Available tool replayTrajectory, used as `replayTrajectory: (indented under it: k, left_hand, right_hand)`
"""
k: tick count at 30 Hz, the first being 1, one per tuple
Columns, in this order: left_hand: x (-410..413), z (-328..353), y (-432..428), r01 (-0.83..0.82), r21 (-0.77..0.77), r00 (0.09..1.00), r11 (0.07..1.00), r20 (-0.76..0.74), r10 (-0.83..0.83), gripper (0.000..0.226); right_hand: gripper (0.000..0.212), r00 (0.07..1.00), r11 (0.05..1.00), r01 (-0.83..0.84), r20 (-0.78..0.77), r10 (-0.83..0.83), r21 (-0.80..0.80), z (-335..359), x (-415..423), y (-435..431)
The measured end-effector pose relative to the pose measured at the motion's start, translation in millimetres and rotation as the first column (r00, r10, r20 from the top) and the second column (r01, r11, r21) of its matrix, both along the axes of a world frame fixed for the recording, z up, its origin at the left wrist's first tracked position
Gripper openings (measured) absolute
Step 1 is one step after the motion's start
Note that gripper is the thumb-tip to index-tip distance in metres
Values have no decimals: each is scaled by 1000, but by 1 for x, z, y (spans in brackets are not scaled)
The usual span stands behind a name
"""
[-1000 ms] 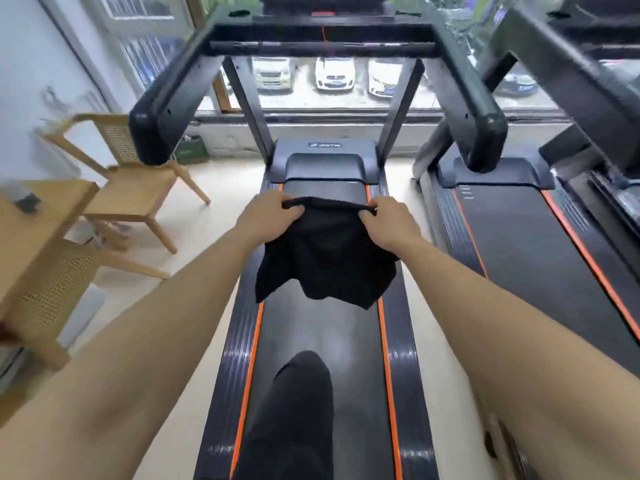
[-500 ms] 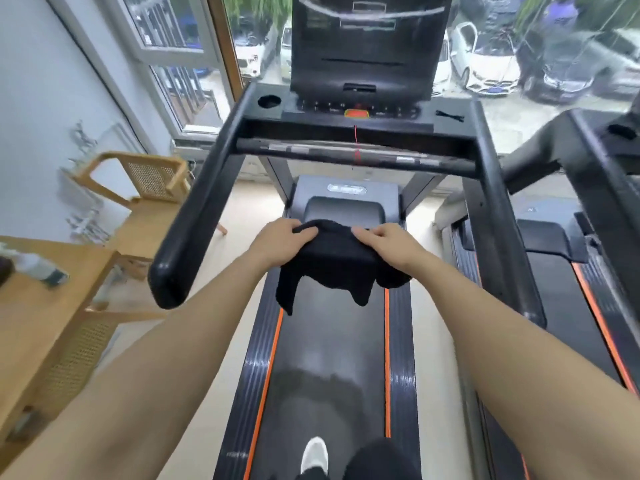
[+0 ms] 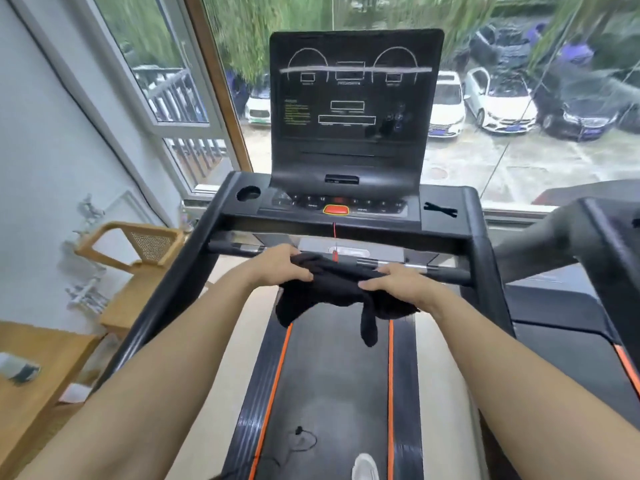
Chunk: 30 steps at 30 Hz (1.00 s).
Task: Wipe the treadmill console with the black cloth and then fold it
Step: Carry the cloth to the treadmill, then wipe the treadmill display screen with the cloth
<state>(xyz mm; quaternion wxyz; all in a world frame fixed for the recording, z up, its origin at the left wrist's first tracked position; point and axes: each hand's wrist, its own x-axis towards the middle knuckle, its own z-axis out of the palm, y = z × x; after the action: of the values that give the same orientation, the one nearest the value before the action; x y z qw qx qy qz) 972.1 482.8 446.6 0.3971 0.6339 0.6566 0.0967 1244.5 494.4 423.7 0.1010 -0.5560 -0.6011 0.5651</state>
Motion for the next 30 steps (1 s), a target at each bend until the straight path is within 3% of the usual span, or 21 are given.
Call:
replayTrajectory:
  k: [3,6,10,15,20,23,26,30]
  left_hand:
    - [12,9,40,-52,12,997,999,54,52,34]
    - [21,16,83,-118,46,981,992,161,109,39]
    - [27,22,140,-150,63,955,987,268,128,22]
    - [9,19,217,-223,93,940,970,285,188,39]
    - [-28,26,290,-282,112,894,953,392,218,38]
    - [-60,35,329,-300,231,899,925,394,193,40]
    - [-88,50,369,-351,464,920,813,331,209,28]
    - [-109,82,417,-495,711,868,500,381,319,24]
  right_hand:
    - [41,993,998,55,-102,-53,23,0,14,42]
    - [25,984,999,13,-177,-5,44,11,18,81]
    - [20,974,990,100,-211,-78,95,18,11,134]
    - [19,956,972,207,-235,-175,116,21,-4,203]
    - [49,906,937,328,-321,-275,123,28,-49,268]
    - [49,892,920,359,-347,-289,157,35,-83,306]
    - [42,909,838,387,-314,-276,384,57,-122,343]
    - [36,891,677,449,-352,-288,583,104,-167,397]
